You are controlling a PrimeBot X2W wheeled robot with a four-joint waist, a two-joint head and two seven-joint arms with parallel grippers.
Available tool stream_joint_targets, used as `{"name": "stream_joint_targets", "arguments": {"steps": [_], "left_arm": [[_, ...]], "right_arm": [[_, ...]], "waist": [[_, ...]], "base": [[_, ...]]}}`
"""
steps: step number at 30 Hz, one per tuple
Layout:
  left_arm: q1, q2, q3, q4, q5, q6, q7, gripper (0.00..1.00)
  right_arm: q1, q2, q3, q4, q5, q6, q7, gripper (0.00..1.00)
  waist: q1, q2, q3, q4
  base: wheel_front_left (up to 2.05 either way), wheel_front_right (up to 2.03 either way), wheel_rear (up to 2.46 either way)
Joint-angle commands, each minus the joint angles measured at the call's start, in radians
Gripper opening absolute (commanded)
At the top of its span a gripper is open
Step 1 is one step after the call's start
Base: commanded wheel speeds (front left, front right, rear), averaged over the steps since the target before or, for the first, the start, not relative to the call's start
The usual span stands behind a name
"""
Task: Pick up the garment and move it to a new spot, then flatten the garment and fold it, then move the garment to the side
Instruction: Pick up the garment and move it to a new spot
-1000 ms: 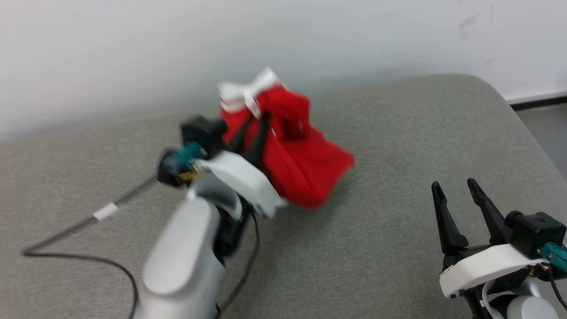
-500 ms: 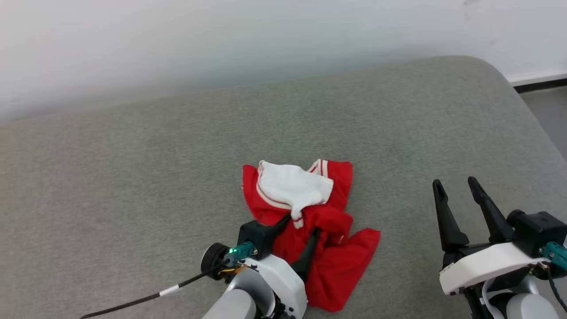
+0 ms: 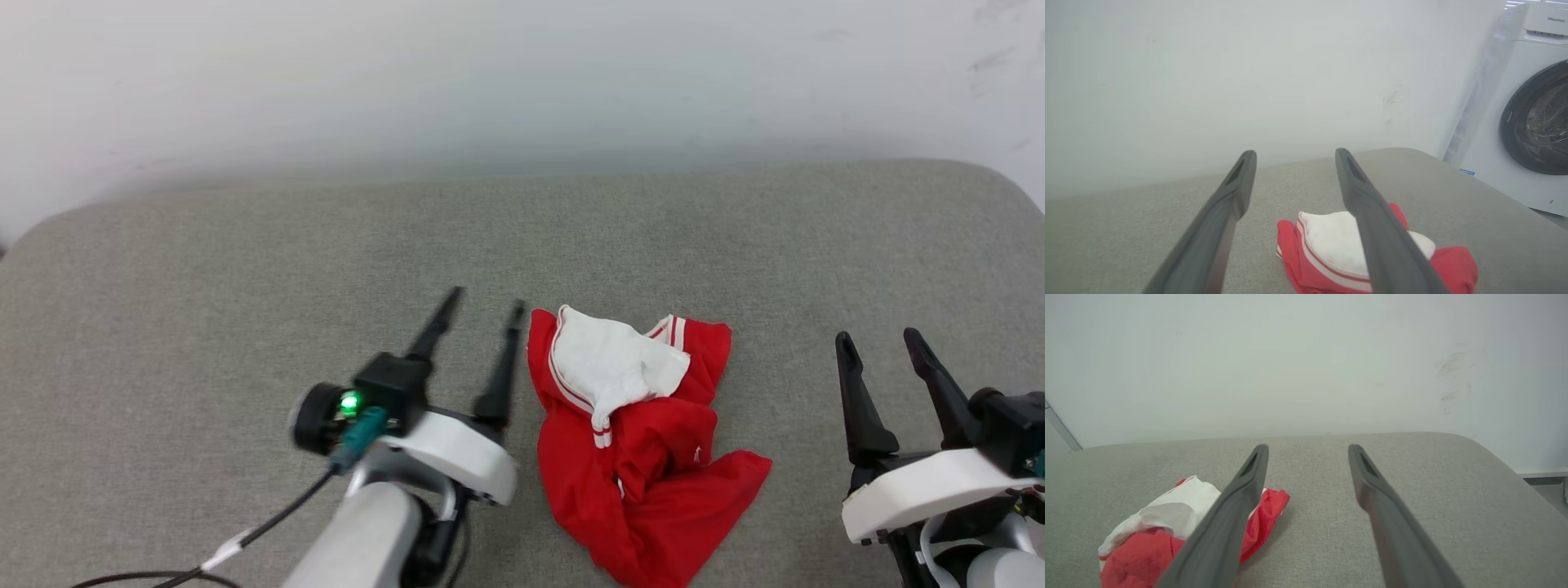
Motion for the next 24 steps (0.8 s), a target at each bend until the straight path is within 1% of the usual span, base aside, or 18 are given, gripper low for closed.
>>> {"name": "stream_joint_targets", "arguments": {"steps": [1,2,3,4,5,7,8,9,10,13,15,24], "left_arm": [[0.015,0.009,0.009,-0.001,-0.004,0.008,-0.003,1.0],[0.034,0.026,0.049,-0.013,-0.026,0.03,-0.005,1.0],[0.034,0.026,0.049,-0.013,-0.026,0.03,-0.005,1.0],[0.041,0.038,0.068,-0.017,-0.03,0.04,-0.005,1.0],[0.063,0.065,0.107,-0.023,-0.049,0.059,-0.004,1.0],[0.09,0.09,0.143,-0.03,-0.065,0.081,0.0,1.0],[0.102,0.103,0.16,-0.03,-0.07,0.089,0.003,1.0],[0.102,0.103,0.16,-0.03,-0.07,0.089,0.003,1.0],[0.127,0.123,0.181,-0.036,-0.081,0.1,0.011,1.0],[0.159,0.153,0.194,-0.049,-0.08,0.106,0.012,1.0],[0.175,0.16,0.186,-0.06,-0.079,0.102,0.025,1.0],[0.18,0.16,0.167,-0.083,-0.082,0.104,0.047,1.0]], "right_arm": [[0.015,0.001,-0.003,-0.006,-0.007,0.0,0.002,1.0],[0.025,0.001,-0.01,-0.014,-0.005,0.0,0.008,1.0],[0.025,0.001,-0.01,-0.014,-0.005,0.0,0.008,1.0],[0.026,0.001,-0.015,-0.018,-0.009,0.0,0.011,1.0],[0.036,0.001,-0.02,-0.024,-0.014,0.0,0.015,1.0],[0.047,0.001,-0.02,-0.026,-0.015,0.0,0.024,1.0],[0.051,0.001,-0.019,-0.029,-0.014,0.0,0.025,1.0],[0.051,0.001,-0.019,-0.029,-0.014,0.0,0.025,1.0],[0.061,0.001,-0.014,-0.032,-0.015,0.0,0.033,1.0],[0.074,0.001,-0.009,-0.039,-0.021,0.0,0.04,1.0],[0.085,0.001,-0.011,-0.044,-0.026,0.0,0.045,1.0],[0.102,0.001,-0.013,-0.065,-0.025,0.0,0.06,1.0]], "waist": [[0.0,0.0,-0.009,0.008],[0.0,0.0,-0.016,0.013],[0.0,0.0,-0.016,0.013],[0.0,0.0,-0.019,0.015],[0.0,0.0,-0.027,0.017],[0.0,0.0,-0.036,0.016],[0.0,0.0,-0.039,0.016],[0.0,0.0,-0.039,0.016],[0.0,0.0,-0.043,0.015],[0.0,0.0,-0.051,0.016],[0.0,0.0,-0.057,0.017],[0.0,0.0,-0.06,0.018]], "base": [[0.0,0.0,0.0],[0.0,0.0,0.0],[0.0,0.0,0.0],[0.0,0.0,0.0],[0.0,0.0,0.0],[0.0,0.0,0.0],[0.0,0.0,0.0],[0.0,0.0,0.0],[0.0,0.0,0.0],[0.0,0.0,0.0],[0.0,0.0,0.0],[0.0,0.0,0.0]]}}
